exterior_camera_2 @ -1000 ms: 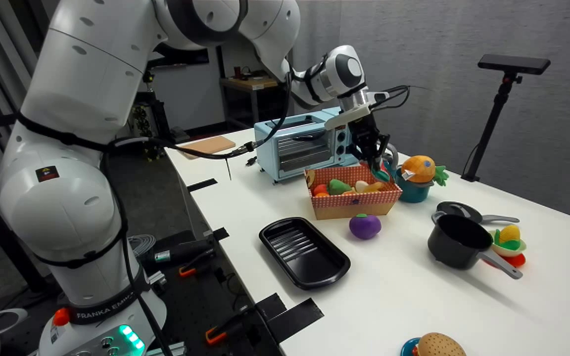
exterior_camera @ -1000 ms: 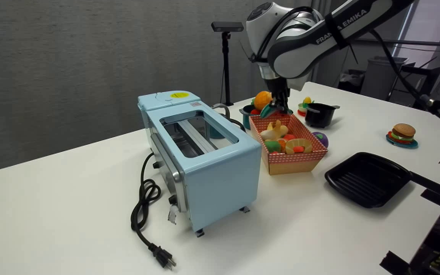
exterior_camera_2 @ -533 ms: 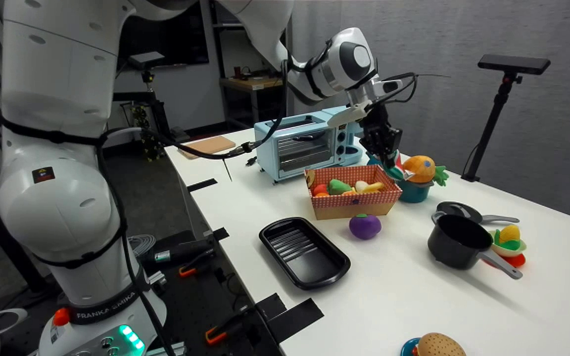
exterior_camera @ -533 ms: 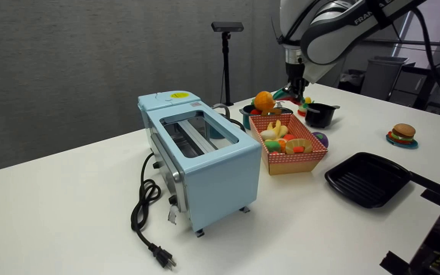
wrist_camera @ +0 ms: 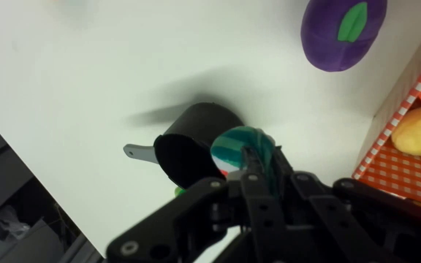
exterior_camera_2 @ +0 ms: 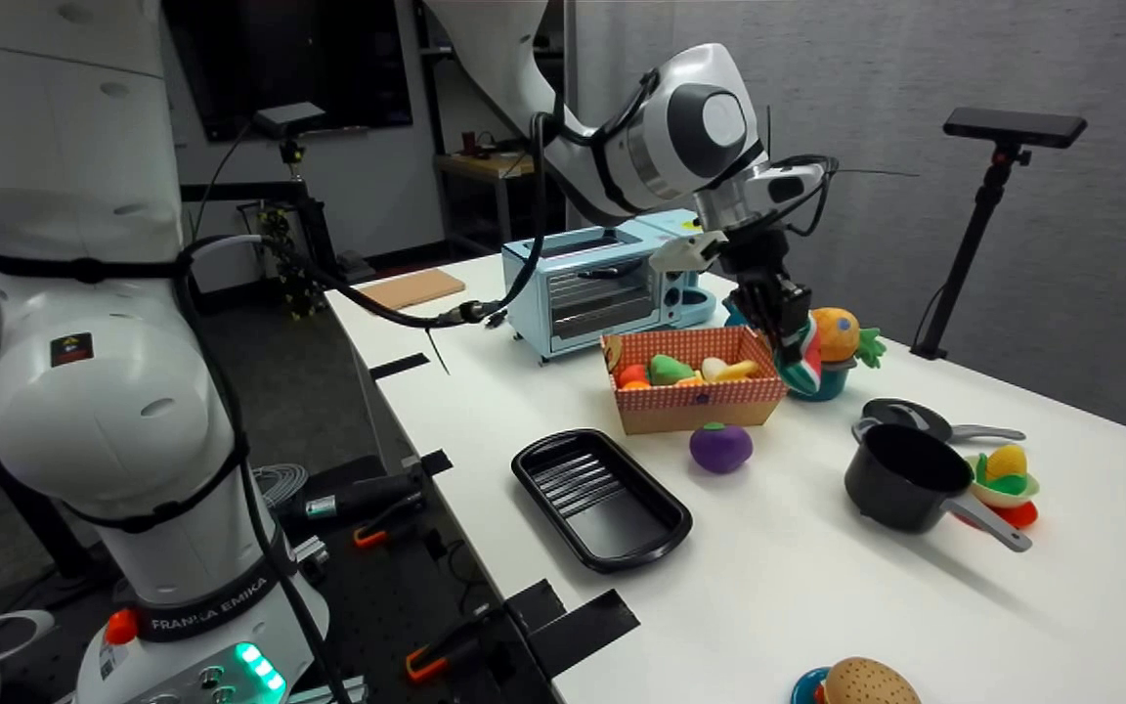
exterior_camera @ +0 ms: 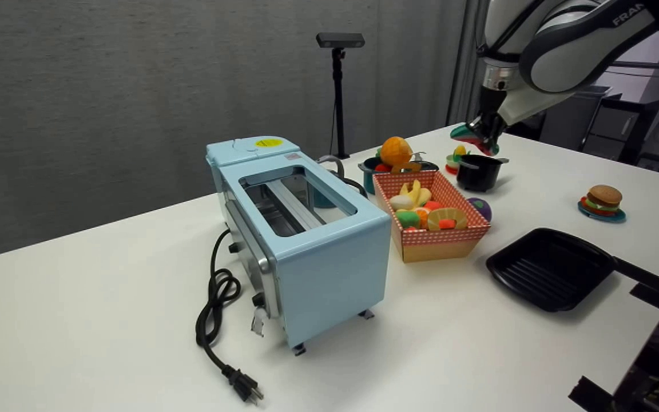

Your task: Remove the watermelon plushie from the basket and put it on the counter

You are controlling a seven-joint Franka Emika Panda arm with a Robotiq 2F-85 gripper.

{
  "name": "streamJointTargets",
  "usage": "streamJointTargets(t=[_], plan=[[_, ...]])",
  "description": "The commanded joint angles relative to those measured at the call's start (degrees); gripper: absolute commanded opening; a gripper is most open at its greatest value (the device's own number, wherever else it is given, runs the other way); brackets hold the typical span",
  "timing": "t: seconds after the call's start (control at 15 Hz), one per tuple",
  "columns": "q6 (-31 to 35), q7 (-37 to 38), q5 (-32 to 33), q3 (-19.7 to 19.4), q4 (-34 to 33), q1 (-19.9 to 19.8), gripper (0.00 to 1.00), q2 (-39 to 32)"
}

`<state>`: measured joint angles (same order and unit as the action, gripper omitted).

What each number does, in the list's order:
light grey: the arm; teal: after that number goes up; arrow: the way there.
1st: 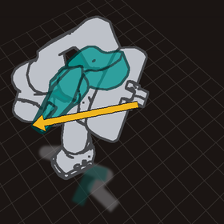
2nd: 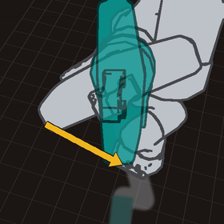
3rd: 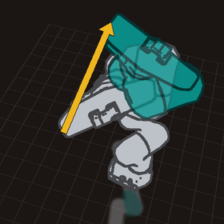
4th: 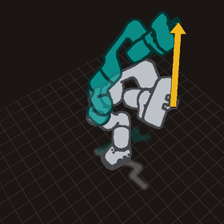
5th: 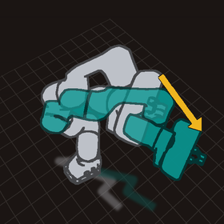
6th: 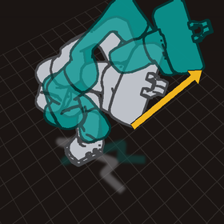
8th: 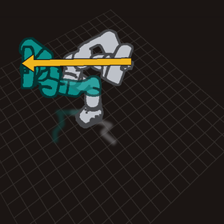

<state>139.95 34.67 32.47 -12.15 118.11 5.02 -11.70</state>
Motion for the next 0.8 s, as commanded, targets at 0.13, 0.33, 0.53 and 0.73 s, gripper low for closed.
streamJointTargets(t=[0.13,0.33,0.53,0.73], plan=[[2.1,4.1,3.1,0.6,8.1,-2.8,0.52,6.4],[0.5,1.7,1.1,1.5,4.9,-3.3,0.51,3.3],[0.5,1.7,1.1,1.8,4.7,-3.3,0.6,3.0],[0.5,1.7,1.1,1.8,4.7,-3.3,0.6,2.9]])
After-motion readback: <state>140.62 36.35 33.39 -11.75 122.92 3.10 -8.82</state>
